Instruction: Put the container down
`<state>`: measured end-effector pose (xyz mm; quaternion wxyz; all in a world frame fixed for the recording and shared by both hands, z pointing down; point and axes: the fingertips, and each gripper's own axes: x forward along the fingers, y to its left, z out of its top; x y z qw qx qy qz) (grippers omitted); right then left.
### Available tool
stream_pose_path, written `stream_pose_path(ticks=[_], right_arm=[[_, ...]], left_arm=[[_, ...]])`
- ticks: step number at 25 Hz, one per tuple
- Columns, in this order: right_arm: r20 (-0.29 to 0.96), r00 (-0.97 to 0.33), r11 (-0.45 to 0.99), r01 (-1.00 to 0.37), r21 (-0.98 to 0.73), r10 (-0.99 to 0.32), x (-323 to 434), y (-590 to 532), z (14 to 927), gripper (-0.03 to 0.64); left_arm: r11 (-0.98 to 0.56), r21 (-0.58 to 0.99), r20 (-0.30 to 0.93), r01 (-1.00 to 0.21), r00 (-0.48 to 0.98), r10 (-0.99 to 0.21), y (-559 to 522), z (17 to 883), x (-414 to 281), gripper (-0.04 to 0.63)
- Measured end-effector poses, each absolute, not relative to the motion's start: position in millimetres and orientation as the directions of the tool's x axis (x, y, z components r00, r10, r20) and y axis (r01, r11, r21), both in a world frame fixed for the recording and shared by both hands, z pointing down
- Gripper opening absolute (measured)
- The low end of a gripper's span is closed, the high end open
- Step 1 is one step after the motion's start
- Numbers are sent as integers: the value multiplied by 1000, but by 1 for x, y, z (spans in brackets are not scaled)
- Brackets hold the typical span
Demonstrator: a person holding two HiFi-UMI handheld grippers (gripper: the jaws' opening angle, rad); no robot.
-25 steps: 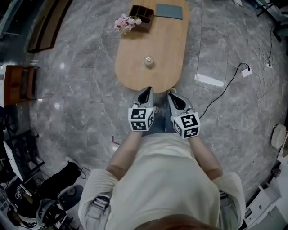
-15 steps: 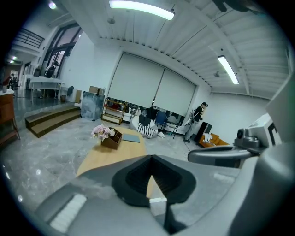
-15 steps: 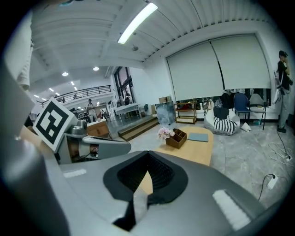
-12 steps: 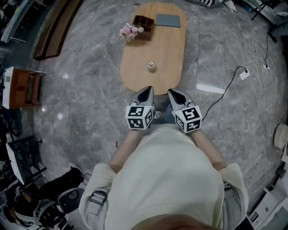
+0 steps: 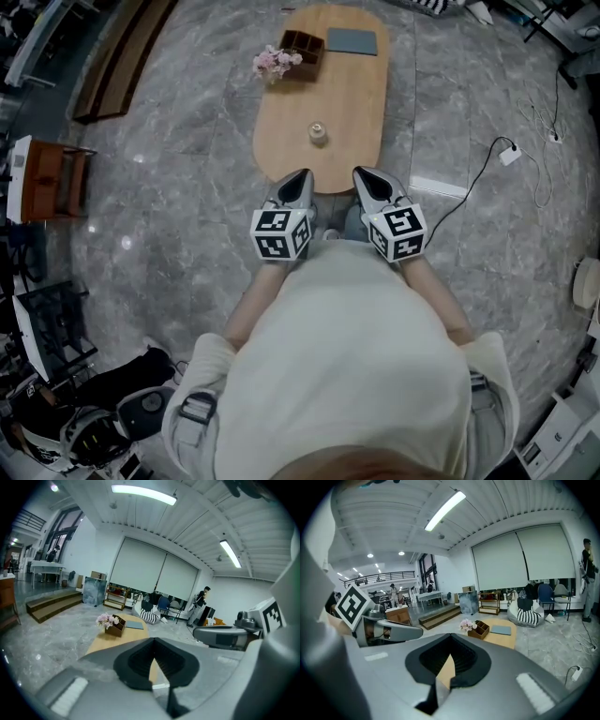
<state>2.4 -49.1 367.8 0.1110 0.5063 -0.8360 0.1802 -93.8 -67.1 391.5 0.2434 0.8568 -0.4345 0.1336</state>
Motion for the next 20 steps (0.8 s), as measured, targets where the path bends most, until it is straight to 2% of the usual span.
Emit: stream_pose_path(ticks=[20], right_arm=[[352, -449, 411, -894, -181, -821, 15, -60, 360, 0]], left_arm=[[-528, 308, 424, -792, 611, -669, -79, 383, -81, 1]])
